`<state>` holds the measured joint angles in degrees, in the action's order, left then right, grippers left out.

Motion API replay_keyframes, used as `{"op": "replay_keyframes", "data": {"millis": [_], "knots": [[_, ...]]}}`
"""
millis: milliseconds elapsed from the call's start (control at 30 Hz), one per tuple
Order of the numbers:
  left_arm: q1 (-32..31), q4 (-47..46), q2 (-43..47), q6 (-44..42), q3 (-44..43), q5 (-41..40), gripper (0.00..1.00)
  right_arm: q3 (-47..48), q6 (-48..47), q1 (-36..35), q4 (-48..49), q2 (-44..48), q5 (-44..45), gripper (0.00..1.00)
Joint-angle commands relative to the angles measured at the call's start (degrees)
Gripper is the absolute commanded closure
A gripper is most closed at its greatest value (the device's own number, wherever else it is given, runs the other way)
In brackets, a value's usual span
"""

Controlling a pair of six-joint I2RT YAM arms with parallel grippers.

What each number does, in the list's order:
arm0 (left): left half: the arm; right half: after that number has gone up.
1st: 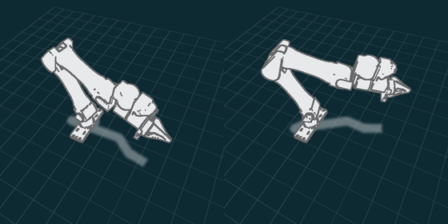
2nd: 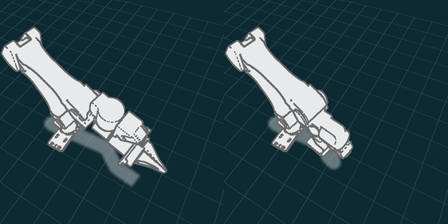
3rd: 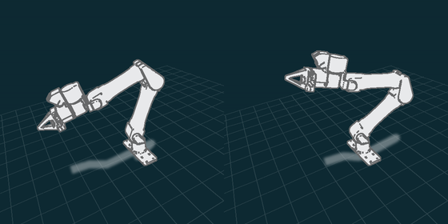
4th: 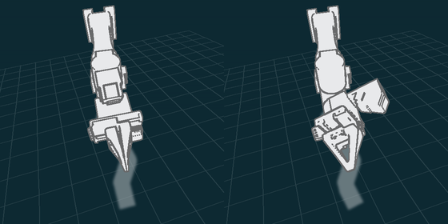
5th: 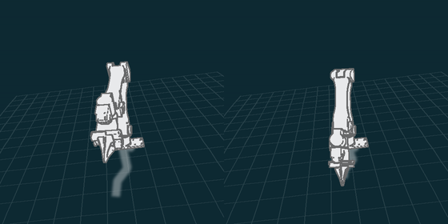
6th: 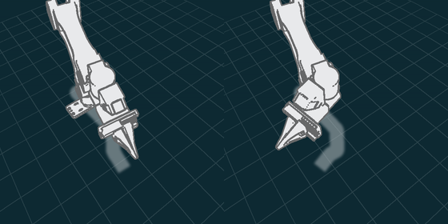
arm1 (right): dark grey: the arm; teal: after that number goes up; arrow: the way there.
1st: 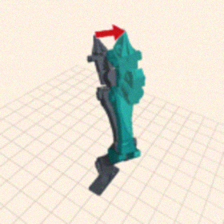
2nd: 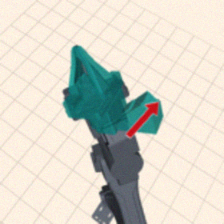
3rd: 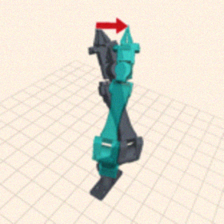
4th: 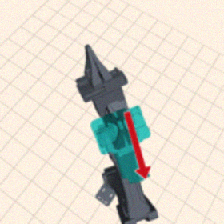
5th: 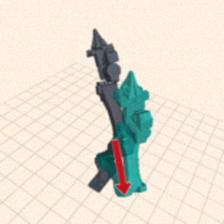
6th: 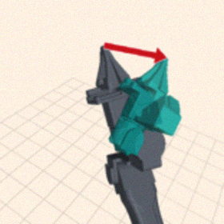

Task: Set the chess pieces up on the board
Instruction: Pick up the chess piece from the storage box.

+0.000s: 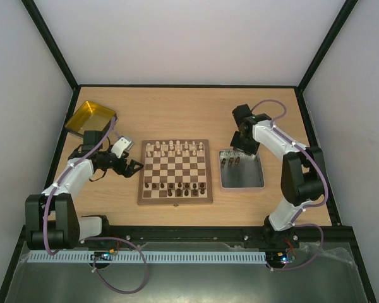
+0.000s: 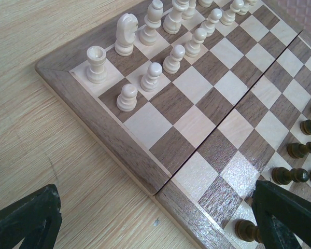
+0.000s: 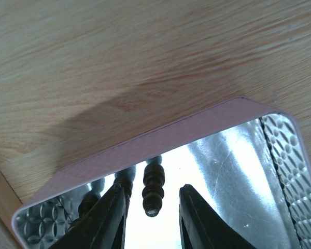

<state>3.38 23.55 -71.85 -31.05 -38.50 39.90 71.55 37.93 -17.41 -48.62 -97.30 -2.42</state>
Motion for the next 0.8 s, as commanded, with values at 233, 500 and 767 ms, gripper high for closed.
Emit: {"op": "replay_keyframes", "data": {"millis": [233,500,767], "knots": [[-0.2,0.4,-0.8,-0.2,0.0,0.9,0.0,-6.9,1.0,0.2,6.9,0.9,-2.6,0.8],[-0.2,0.4,-1.2,-0.1,0.0,0.9,0.0,-8.7,1.1,0.2,8.7,0.8,-3.3,0.83],[-0.2,0.2,-1.4,-0.2,0.1,0.8,0.01,-9.9,1.6,0.3,9.1,1.8,-3.0,0.89]]}}
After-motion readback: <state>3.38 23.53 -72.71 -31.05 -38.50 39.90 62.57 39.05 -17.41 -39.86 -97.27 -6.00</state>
